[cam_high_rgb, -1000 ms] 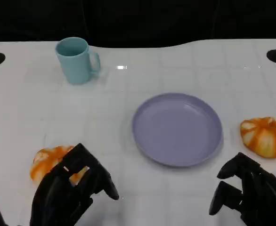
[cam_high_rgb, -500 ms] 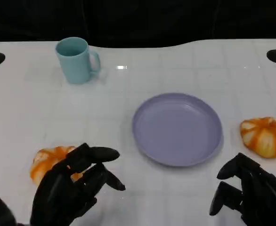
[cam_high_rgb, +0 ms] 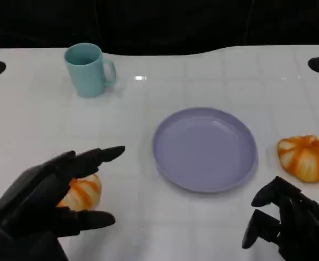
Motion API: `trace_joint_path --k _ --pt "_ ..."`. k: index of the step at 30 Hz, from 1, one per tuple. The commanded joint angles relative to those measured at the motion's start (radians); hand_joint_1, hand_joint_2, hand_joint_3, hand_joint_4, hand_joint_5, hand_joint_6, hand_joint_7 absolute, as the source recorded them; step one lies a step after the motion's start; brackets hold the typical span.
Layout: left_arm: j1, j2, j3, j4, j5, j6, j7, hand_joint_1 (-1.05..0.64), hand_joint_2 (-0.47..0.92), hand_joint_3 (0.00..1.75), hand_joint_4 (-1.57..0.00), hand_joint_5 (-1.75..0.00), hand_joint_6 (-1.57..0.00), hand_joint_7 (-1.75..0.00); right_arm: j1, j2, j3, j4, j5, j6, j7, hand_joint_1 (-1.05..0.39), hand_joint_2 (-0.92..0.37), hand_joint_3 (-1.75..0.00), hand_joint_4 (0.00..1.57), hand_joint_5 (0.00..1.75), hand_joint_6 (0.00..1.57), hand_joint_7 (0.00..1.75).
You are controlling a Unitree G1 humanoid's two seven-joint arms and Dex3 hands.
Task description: Grasp the bread from the table and place it into the plate.
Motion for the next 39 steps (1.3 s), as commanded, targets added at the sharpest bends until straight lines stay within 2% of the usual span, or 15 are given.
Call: trace_joint_path --k 1,5,10,15,25,34,39 --pt "-0.003 0.066 -0.006 -0.053 0.127 0.034 0.023 -0.60 0.92 0.02 -0.03 -0.34 -0.26 0.00 -0.002 -0.012 -0.009 -0.005 0.011 0.005 0.002 -0.54 -0.92 -0.43 0.60 1.75 0.42 1.64" --pt "-0.003 0.092 -0.019 -0.084 0.214 0.069 0.022 -0.62 0.92 0.03 -0.01 -0.29 -0.23 0.00 -0.002 -0.011 -0.008 -0.004 0.008 0.003 0.001 -0.54 -0.92 -0.43 0.60 1.75 0.43 1.64" --pt "-0.051 0.128 -0.096 -0.151 0.523 0.210 -0.053 -0.59 0.89 0.01 0.00 -0.13 -0.18 -0.01 0.002 -0.008 -0.006 -0.011 0.010 0.008 -0.002 -0.54 -0.92 -0.44 0.60 1.75 0.42 1.64" --pt "-0.096 0.143 -0.146 -0.138 0.621 0.270 -0.119 -0.56 0.87 0.00 -0.01 -0.11 -0.19 -0.01 0.002 -0.008 -0.006 -0.012 0.009 0.008 -0.002 -0.54 -0.92 -0.44 0.60 1.75 0.42 1.64" --pt "-0.219 0.128 -0.260 0.038 0.702 0.364 -0.198 -0.51 0.85 0.00 -0.02 -0.10 -0.19 0.00 0.010 -0.004 -0.004 -0.024 0.013 0.017 -0.012 -0.54 -0.92 -0.42 0.59 1.75 0.40 1.65" --pt "-0.257 0.141 -0.302 0.081 0.693 0.405 -0.222 -0.52 0.86 0.00 -0.02 -0.08 -0.16 0.00 0.010 -0.009 -0.001 -0.024 0.006 0.009 -0.006 -0.53 -0.92 -0.45 0.59 1.75 0.38 1.67" --pt "-0.355 0.117 -0.382 0.337 0.701 0.402 -0.158 -0.56 0.84 0.00 -0.06 -0.10 -0.14 0.00 0.011 -0.010 -0.001 -0.028 0.008 0.015 -0.009 -0.53 -0.92 -0.46 0.59 1.75 0.38 1.68"
